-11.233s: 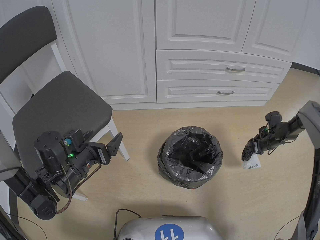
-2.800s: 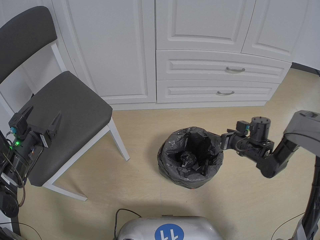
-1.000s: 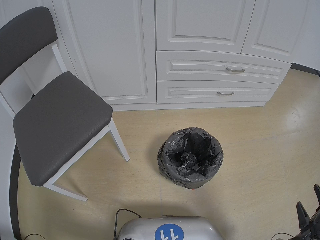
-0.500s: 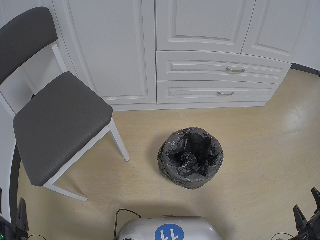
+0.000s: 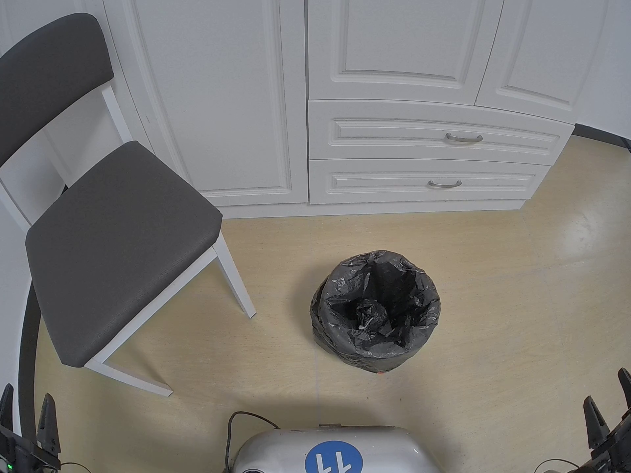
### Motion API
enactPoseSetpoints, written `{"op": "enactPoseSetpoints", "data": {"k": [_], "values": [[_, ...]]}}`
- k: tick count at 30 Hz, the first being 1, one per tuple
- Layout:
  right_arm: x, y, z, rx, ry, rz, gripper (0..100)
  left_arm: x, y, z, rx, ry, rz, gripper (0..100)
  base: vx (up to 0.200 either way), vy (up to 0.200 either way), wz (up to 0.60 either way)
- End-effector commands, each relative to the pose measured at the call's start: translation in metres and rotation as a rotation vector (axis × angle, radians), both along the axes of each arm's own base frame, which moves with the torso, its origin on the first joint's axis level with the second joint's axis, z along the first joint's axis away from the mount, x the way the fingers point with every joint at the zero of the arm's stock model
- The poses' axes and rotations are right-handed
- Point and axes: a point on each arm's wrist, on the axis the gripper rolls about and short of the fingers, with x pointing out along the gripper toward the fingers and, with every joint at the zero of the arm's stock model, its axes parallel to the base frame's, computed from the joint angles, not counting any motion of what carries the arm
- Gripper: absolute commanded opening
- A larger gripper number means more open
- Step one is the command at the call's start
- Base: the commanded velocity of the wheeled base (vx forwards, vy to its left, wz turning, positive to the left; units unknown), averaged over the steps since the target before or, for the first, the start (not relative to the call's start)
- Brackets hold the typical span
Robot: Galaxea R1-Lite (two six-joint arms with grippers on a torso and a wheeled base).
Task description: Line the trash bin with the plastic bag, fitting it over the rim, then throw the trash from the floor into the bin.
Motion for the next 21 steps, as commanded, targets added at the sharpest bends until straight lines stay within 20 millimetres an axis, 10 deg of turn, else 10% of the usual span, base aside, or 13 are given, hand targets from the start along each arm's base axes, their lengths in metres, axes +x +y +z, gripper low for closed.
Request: {"op": "enactPoseSetpoints", "data": {"k": [1,21], "values": [[0.0005,0.0002,-0.0050,0.011,0.007,0.005,100,0.0003,-0.0001,-0.0046,0.006,0.005,-0.003,100,0.000,0.000,0.00],[0.0006,-0.0001,-0.0053,-0.058,0.003,-0.009,100,0.0009,-0.0042,-0.0096,0.112,0.062,-0.184,100,0.000,0.000,0.00]]}}
